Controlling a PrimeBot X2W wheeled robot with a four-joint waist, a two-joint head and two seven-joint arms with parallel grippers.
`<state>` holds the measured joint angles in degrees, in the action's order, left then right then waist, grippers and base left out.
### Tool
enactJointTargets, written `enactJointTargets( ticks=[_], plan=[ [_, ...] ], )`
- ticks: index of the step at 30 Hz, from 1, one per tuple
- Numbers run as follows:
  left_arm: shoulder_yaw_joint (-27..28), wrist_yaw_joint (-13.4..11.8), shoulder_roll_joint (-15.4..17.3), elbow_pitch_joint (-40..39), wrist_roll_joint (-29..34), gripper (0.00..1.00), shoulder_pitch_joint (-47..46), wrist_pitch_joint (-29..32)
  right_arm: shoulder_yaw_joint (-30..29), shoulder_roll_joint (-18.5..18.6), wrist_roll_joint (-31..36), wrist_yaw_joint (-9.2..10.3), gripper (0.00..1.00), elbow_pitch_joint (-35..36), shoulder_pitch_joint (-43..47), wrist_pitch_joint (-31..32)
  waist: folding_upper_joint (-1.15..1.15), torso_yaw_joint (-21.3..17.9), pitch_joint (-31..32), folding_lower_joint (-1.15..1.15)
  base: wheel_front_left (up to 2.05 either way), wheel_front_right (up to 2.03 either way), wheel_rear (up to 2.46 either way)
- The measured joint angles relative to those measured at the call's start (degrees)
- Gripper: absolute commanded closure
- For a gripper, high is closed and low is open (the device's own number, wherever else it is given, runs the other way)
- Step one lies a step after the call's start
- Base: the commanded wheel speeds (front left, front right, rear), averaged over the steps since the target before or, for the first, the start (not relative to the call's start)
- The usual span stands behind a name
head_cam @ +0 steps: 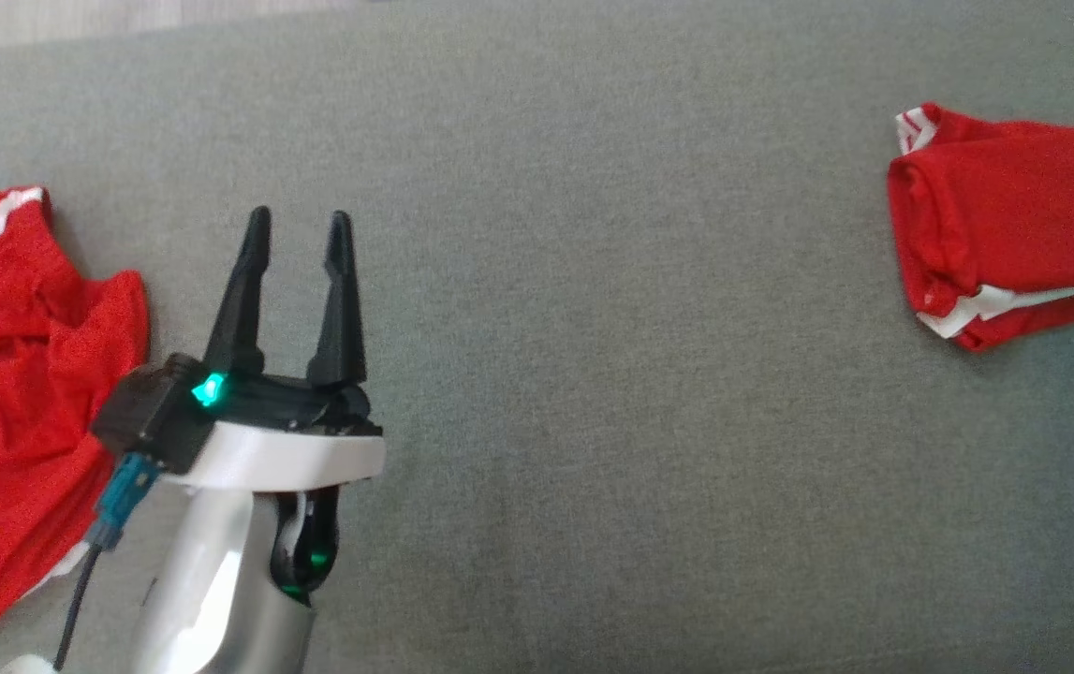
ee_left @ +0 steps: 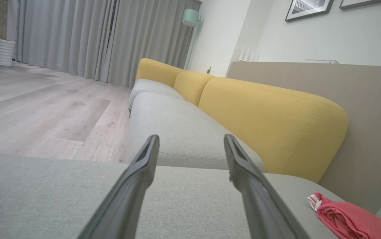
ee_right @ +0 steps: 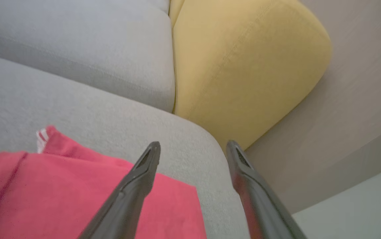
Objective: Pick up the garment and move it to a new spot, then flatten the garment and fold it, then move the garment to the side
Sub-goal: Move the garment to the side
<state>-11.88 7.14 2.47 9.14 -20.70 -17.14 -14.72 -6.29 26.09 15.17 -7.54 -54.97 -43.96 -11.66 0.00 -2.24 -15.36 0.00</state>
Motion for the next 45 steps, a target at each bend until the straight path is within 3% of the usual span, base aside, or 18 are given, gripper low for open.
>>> enactJointTargets(
  ticks=[12,18,23,32,45],
  plan=[
    [3.67,0.01,0.02,-1.41,-0.59,0.0,5.87,0.0,3.28,-10.6,-6.92,0.0,0.0,12.04,3.99,-2.54,0.0,-0.85,7.93,-0.01,0.0,0.0,0.0],
    [4.52,0.01,0.04,-1.77,-1.48,0.0,10.17,0.0,5.75,-17.15,-13.78,0.0,0.0,20.87,12.36,-2.54,0.0,-0.71,12.85,-0.01,0.0,0.0,0.0],
    [4.45,0.01,0.04,-1.56,-1.48,0.0,13.47,0.0,4.04,-21.38,-15.96,0.0,0.0,27.82,22.26,-2.55,0.0,0.19,14.93,-0.01,0.0,0.0,0.0],
    [5.01,0.01,0.1,-1.42,-0.51,0.0,16.83,0.0,3.16,-23.04,-20.67,0.0,0.0,37.95,37.71,-2.56,0.0,1.99,16.01,0.0,0.0,0.0,0.0],
    [5.55,0.01,0.12,-2.34,-0.59,0.0,17.69,0.0,5.27,-23.34,-21.21,0.0,0.0,40.58,39.95,-2.56,0.0,2.37,15.77,0.0,0.0,0.0,0.0]
  ],
)
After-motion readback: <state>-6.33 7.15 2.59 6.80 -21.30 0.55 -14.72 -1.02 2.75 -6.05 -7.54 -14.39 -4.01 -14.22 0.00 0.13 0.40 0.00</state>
